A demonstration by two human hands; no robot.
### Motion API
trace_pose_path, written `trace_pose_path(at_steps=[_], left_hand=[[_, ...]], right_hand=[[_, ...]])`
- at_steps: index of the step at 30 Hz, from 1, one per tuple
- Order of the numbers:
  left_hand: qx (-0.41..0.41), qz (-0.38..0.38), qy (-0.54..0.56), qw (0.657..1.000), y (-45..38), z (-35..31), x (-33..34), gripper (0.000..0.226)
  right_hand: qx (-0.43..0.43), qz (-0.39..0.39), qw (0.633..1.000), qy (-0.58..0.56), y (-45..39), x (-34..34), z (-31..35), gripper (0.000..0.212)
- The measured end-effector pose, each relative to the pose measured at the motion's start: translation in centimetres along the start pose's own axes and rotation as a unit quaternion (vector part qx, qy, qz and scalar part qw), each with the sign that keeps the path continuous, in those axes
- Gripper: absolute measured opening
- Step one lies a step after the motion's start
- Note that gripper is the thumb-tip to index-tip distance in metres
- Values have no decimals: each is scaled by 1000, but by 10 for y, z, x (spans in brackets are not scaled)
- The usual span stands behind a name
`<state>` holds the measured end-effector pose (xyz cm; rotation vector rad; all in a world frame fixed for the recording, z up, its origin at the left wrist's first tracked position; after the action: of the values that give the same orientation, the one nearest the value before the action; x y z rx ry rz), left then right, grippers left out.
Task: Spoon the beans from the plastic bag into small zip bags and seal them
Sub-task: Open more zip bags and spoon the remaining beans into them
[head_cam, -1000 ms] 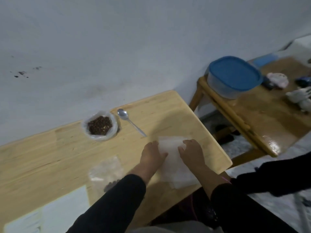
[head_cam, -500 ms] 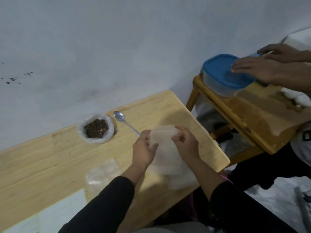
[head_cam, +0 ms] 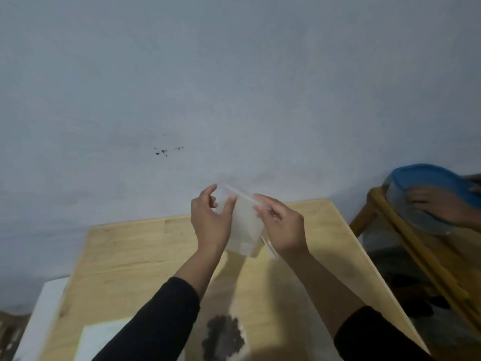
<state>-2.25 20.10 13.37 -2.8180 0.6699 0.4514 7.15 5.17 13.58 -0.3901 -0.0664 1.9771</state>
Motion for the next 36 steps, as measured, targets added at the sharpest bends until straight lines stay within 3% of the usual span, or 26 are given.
trace_pose_path(at_steps=[5,11,15,20,23,31,36], left_hand=[[-12,-50,18,998,-11,0,-44,42],[-85,3,143,986,-18,12,-60,43],[-121,4,202,972,-23,23,-63,25],[-149,23,226,962,-24,29,-53,14],[-155,37,220,962,-23,29,-46,12],[-148,79,225,960,-28,28,-33,5],[-123,83,176,973,-29,27,-33,8]], right_hand=[[-66,55,996,39,3,43,26,24],[-104,106,988,43,4,81,32,28],[-118,142,981,65,2,92,35,28],[-16,203,979,-17,2,97,30,44],[49,191,978,-60,-2,94,24,45],[85,171,979,-71,-12,86,18,24],[32,126,992,8,-13,82,21,26]])
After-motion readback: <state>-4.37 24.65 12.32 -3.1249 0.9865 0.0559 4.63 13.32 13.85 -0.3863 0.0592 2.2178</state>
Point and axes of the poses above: each hand's wrist, its own y-axis away from the middle knuckle, its own x-axis out of the palm, z = x × y, the point moved 7 cm from there along -y, towards the middle knuckle, and after that the axes turned 2 degrees about -z, right-handed, at the moved point
